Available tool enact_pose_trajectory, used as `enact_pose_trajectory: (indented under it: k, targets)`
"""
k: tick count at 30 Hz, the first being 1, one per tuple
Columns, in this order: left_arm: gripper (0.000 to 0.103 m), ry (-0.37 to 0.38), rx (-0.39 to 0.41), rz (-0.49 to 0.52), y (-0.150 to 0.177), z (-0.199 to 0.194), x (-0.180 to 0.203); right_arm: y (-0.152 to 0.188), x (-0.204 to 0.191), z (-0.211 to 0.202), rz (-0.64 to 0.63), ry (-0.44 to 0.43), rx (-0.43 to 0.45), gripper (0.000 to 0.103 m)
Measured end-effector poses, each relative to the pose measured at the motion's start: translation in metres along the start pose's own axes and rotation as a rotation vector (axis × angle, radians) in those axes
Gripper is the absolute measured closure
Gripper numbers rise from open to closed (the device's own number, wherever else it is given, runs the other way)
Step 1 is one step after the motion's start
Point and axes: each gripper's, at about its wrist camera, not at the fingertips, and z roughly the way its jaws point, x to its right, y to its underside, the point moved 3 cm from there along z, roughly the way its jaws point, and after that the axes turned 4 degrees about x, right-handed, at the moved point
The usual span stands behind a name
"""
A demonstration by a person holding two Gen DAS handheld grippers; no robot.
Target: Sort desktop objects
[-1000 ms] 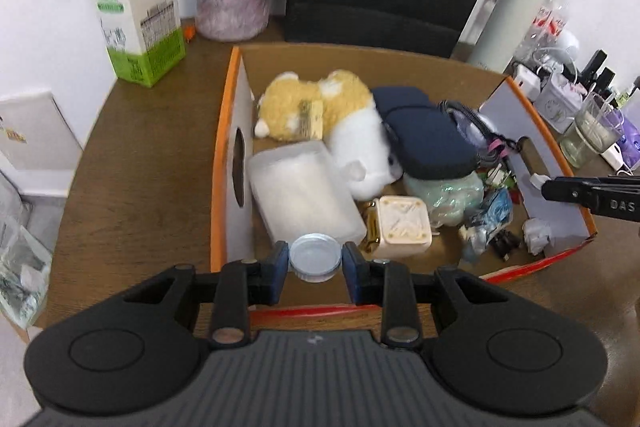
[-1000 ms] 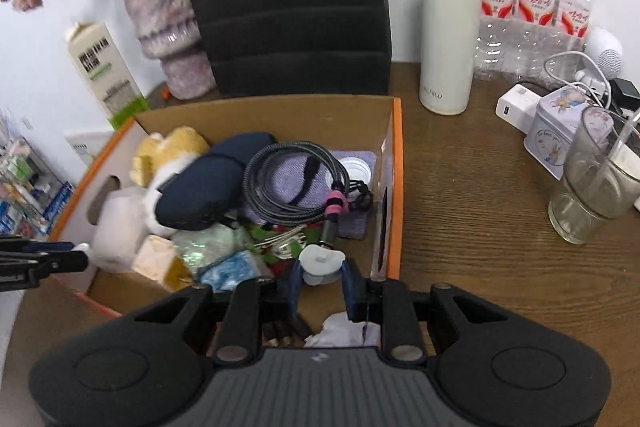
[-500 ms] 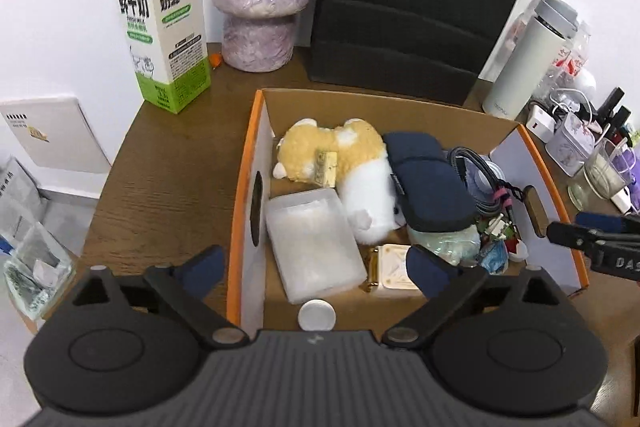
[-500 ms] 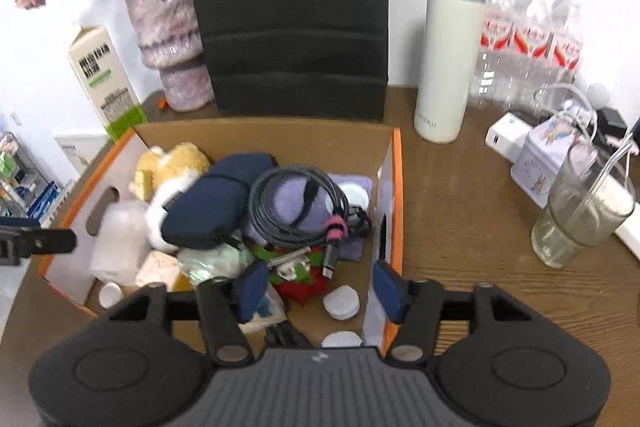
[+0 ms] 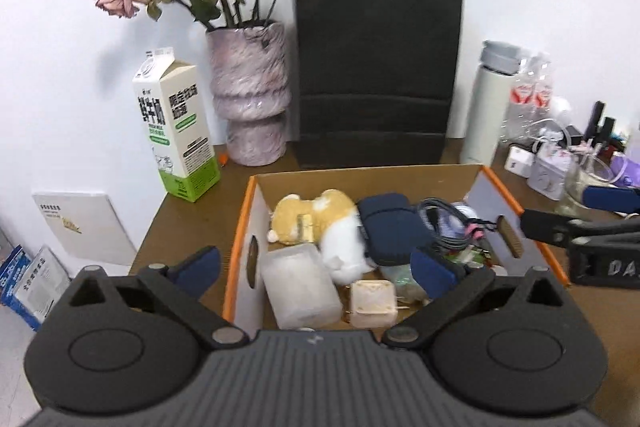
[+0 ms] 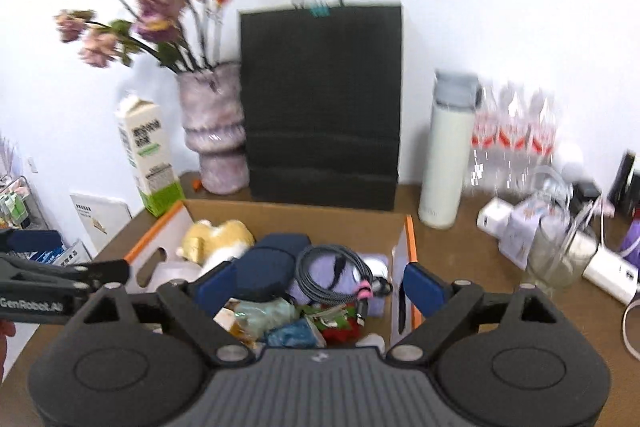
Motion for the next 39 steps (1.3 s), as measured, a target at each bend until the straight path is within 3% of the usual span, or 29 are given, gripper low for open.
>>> enact_pose_trajectory:
  k: [6,10,17,22,26,32,39]
  targets:
    - [0.0,0.012,0.028,-0.007,0.011,-0.033,0.003,0.004,-0.015,-0.028,-0.045,-0.004,0.031,0.013]
    - [0.0,0.025,0.071,-0.034,0.037,-0.068,0.002,0.022,-0.015,-0.062,-0.035,-0.019,0.066,0.011]
    - [0.0,0.106,0.034,-0.067,0.117,-0.114,0.005,0.111,-0.019,-0.112,-0.089,-0.085,0.051,0.009]
    - [0.0,0.033,0.128,-0.016,0.17,-0.154,0.009,0.17,-0.013,-0.155,-0.052,-0.072,0.087,0.008]
    - [0.0,-0.01,0.14,-0.026,0.21,-0.172,0.015,0.202,0.0,-0.177,-0.02,-0.027,0.112,0.008]
    - [0.0,0.01,0.095,-0.08,0.245,-0.173,0.02,0.211,0.017,-0.201,0.068,0.017,0.171,0.008]
    - [0.0,-0.002,0.082,-0.05,0.23,-0.137,0.021,0.208,-0.005,-0.166,0.075,-0.001,0.101,0.008]
